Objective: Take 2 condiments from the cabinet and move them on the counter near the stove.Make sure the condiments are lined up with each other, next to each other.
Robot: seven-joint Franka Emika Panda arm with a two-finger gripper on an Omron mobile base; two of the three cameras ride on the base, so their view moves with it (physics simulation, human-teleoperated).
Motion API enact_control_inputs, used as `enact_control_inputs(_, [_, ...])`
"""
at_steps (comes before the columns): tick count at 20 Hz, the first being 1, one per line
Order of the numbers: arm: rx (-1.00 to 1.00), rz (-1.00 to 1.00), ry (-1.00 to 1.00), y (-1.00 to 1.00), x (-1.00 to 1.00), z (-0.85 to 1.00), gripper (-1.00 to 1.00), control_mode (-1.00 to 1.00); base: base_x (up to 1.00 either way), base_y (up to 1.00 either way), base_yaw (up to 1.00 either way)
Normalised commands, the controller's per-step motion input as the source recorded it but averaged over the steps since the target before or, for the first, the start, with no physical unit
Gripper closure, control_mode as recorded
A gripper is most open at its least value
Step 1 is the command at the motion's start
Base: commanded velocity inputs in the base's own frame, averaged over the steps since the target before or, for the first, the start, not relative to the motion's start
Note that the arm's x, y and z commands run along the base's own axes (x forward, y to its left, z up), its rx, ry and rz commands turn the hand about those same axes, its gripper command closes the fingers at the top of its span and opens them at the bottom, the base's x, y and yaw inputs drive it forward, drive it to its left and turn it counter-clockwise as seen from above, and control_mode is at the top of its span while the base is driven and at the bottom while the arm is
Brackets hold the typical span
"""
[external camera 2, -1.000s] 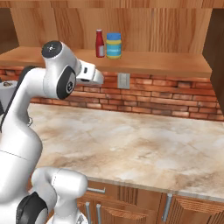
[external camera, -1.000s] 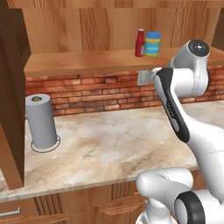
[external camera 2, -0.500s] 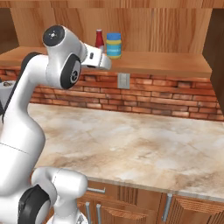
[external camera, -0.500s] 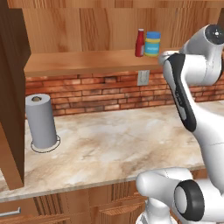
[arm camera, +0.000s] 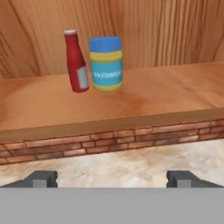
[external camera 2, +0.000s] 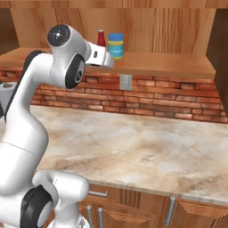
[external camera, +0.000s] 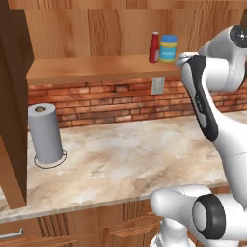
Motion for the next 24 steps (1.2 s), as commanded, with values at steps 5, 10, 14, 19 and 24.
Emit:
enact_control_inputs(5, [0.00,0.10,-0.24,0.00,0.14,0.14,-1.00,-1.00,0.00,0.00,0.00])
enact_control_inputs(10, [0.00,0.09,-0.13,0.00,0.19,0.17,-1.00,-1.00,0.00,0.00,0.00])
enact_control_inputs(14, [0.00,0.09,-0.01,0.00,0.22,0.31,-1.00,-1.00,0.00,0.00,0.00])
enact_control_inputs(19, [0.00,0.03,0.00,0.00,0.16,0.25,-1.00,-1.00,0.00,0.00,0.00])
enact_control_inputs(24, [0.00,0.02,0.00,0.00,0.29,0.01,-1.00,-1.00,0.00,0.00,0.00])
